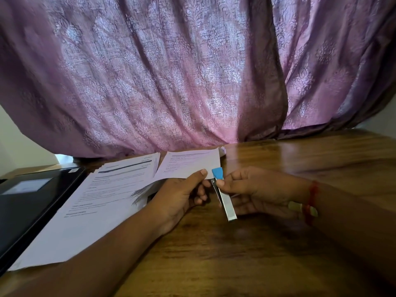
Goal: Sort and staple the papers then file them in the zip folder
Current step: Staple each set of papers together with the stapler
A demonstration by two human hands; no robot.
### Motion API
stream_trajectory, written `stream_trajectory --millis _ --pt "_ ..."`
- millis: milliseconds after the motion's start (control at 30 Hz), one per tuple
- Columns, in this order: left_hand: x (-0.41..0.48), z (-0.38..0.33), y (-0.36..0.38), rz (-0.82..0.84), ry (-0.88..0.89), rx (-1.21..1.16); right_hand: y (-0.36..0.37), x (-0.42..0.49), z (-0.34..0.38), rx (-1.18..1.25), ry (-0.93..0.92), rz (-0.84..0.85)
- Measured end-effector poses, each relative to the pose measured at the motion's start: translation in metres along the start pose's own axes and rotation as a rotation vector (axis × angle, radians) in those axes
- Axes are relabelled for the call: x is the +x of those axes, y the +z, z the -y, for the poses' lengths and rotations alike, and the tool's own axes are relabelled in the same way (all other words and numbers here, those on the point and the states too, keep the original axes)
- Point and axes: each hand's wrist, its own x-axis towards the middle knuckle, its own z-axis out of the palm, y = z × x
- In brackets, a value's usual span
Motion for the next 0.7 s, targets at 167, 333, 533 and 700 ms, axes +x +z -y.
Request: stream_trajectory --millis 167,333,533,700 --pt "0.0002 0.0008 -0.0014 0.004 0.007 0.004 -0.0001 -0.0028 0.0020 0.047 -0.004 0.018" --pt "0.0014 0.0023 -0.0032 -0.002 0.011 0.015 0.0003 -0.0034 0.0033 0.096 0.020 -0.006" --pt "0.0009 0.0030 -0.0027 -0.010 0.028 0.011 -0.0007 -0.0038 0.0057 0.113 0.043 -0.024" --pt "0.0010 0.0028 -0.0026 -0.002 0.036 0.049 0.0024 -0.0045 0.0065 0.120 0.048 -0.063"
